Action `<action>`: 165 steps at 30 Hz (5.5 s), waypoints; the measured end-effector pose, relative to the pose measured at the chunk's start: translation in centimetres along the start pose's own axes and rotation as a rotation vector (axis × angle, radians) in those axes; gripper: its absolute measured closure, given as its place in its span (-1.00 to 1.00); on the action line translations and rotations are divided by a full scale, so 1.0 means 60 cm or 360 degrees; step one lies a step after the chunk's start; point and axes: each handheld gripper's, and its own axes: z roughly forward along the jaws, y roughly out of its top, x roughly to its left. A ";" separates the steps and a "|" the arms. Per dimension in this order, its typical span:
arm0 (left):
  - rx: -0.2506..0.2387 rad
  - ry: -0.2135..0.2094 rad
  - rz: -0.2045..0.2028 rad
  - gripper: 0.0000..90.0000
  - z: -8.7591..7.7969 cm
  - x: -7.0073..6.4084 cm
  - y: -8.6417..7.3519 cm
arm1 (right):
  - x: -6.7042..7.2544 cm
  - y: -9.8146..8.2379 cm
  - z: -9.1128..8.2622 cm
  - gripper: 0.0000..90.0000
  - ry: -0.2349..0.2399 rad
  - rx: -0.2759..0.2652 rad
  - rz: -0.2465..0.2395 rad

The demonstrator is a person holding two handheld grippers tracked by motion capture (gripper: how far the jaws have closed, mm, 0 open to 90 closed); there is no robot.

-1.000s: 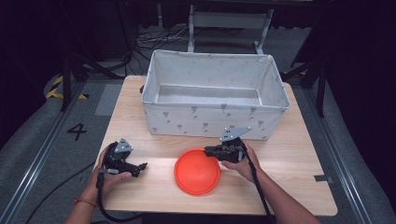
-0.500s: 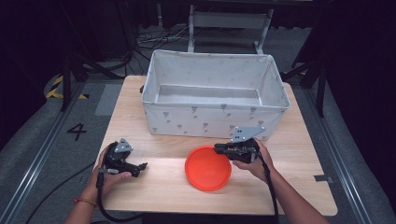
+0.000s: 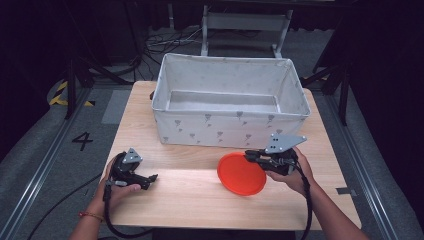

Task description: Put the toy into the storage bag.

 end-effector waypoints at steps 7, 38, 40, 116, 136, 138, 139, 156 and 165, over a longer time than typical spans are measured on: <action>0.0000 -0.0001 -0.0001 -0.99 0.000 0.000 0.000 | -0.003 0.005 -0.033 0.84 -0.0037 0.0021 -0.0041; 0.0000 0.0002 -0.0004 -0.99 0.000 0.000 0.000 | -0.034 0.053 -0.197 0.84 -0.0212 0.0015 -0.0116; 0.0000 0.0001 -0.0003 -0.99 0.000 0.000 0.000 | -0.036 0.062 -0.203 0.84 -0.0212 0.0014 -0.0134; 0.0000 0.0001 -0.0004 -0.99 0.000 0.000 0.000 | -0.280 0.276 -0.130 0.84 -0.0400 0.0148 -0.0230; -0.0001 -0.0004 0.0000 -0.99 0.000 0.000 0.000 | -0.300 0.204 -0.018 0.84 -0.0267 0.0289 -0.0223; -0.0001 -0.0003 0.0001 -0.99 0.000 0.000 0.000 | -0.296 0.187 -0.008 0.84 -0.0247 0.0327 -0.0228; -0.0001 -0.0003 0.0000 -0.99 0.000 0.000 0.000 | -0.295 0.181 -0.005 0.84 -0.0232 0.0342 -0.0244; -0.0002 -0.0006 -0.0005 -0.99 0.001 0.000 0.000 | -0.274 0.117 -0.009 0.84 -0.0105 0.0710 -0.0386; -0.0001 -0.0011 -0.0006 -0.99 0.001 0.000 0.001 | -0.275 0.115 -0.013 0.84 0.0014 0.0853 -0.0411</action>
